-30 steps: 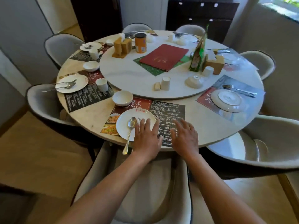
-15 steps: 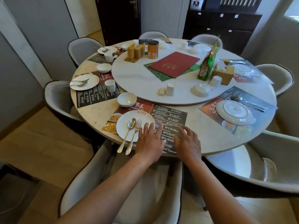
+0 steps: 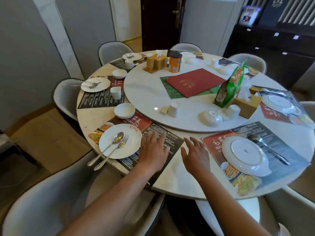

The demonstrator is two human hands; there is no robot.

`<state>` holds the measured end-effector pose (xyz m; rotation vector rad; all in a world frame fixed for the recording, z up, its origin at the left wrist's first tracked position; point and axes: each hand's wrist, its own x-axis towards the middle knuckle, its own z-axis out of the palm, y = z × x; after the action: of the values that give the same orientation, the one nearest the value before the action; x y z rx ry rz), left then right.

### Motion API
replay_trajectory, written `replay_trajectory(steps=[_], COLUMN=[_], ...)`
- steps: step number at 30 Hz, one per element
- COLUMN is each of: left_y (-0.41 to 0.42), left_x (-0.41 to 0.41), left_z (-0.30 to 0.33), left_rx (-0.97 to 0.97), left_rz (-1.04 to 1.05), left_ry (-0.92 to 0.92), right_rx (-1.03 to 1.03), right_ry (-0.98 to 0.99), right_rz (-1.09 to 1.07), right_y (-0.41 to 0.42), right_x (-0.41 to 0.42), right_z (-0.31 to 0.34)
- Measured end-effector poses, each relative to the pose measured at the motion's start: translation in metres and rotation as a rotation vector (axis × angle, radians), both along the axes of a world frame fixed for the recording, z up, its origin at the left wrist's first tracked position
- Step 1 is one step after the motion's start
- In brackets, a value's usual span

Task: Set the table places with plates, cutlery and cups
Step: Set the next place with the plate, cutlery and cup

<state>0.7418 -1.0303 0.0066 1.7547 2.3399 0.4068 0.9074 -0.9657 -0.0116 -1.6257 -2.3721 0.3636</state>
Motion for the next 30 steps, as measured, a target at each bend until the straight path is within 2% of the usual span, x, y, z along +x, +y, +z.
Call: replay_trajectory(steps=[10,17,23,30], left_y=[0.052,0.135,0.21,0.268], left_x=[0.007,-0.022,-0.068,-0.096], left_z=[0.001,-0.009,-0.023,-0.04], left_rx=[0.011,0.032,-0.055,-0.197], left_rz=[0.084,0.166,0.173,0.111], left_ry=[-0.004,-0.039,-0.064,-0.012], right_rx=[-0.075,-0.128,-0.205,-0.066], right_ry=[-0.017,-0.111,-0.222,-0.23], right_rz=[0.12,0.19,0.182,0.168], right_y=[0.055,0.113,0.162,0.161], right_x=[0.001,-0.027,-0.055,-0.054], right_z=[-0.009,-0.009,-0.027,-0.051])
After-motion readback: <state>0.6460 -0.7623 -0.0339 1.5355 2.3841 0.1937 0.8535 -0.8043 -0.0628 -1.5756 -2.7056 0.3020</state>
